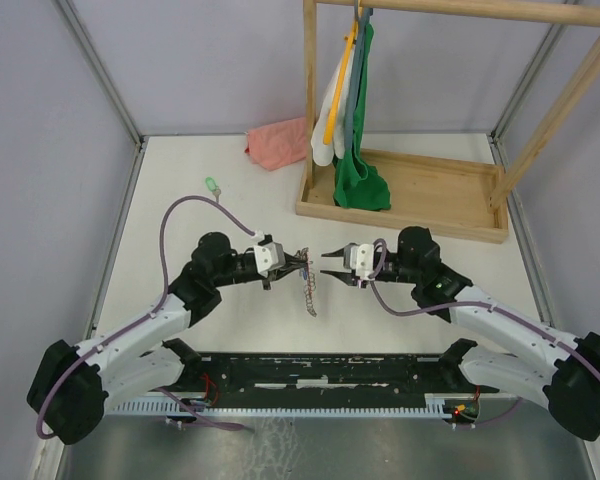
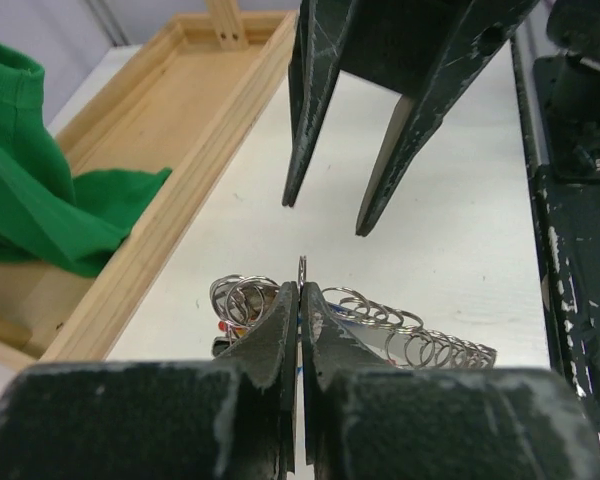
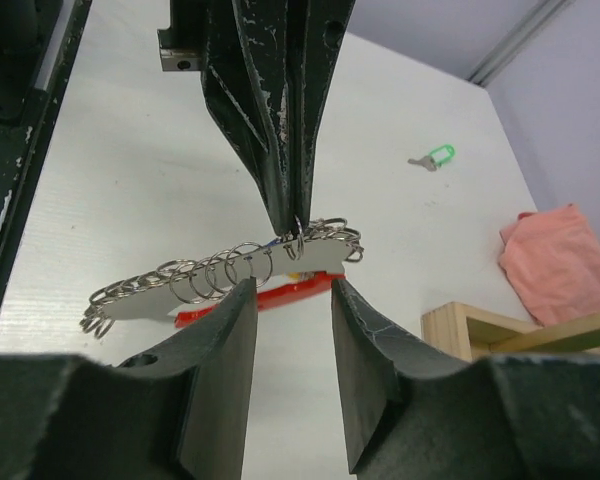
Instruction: Put the keys on the keyring
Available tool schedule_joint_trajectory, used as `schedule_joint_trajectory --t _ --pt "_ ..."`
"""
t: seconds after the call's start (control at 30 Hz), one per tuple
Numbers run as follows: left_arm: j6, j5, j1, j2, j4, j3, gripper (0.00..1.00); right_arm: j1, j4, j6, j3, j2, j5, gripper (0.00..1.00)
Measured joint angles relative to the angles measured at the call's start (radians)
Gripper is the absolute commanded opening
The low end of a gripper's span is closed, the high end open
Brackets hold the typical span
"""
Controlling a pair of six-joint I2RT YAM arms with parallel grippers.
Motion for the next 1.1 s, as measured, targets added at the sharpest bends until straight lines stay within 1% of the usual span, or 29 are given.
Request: schedule_joint_trajectory --t 0.17,0.27,0.37,0.53,0.67,0.83,0.93,1.1 --pt "0.057 -0.18 -0.098 0.025 -0.289 0.137 0.03 0.0 -0.193 -0.048 0.079 -0.003 0.033 0.44" --pt "0.066 -0.308 -0.159 0.058 -0.433 0.227 0.03 0.0 -0.26 -0.065 0.1 0.015 0.036 0.41" --pt "0.066 -0.434 -0.234 0.094 -0.56 0.309 0.03 0.0 -0.288 -0.073 0.108 0.052 0.036 0.41" --pt "0.064 -0.58 -0.319 0.146 -0.724 0.401 0.03 0.0 -0.296 -0.078 0.108 0.076 0.031 0.4" --pt "0.064 -0.633 -0.339 0.145 -0.787 0.432 0.03 -0.008 -0.265 -0.071 0.104 0.085 0.027 0.39" --pt "0.064 -0.639 -0.35 0.138 -0.815 0.439 0.03 -0.008 -0.188 -0.034 0.099 0.107 -0.007 0.38" --pt "0.065 -0.638 -0.354 0.129 -0.818 0.438 0.03 -0.008 -0.119 -0.006 0.08 0.116 -0.026 0.37" --pt "0.065 -0.637 -0.356 0.071 -0.802 0.409 0.03 -0.026 -0.013 0.051 0.026 0.129 -0.06 0.37"
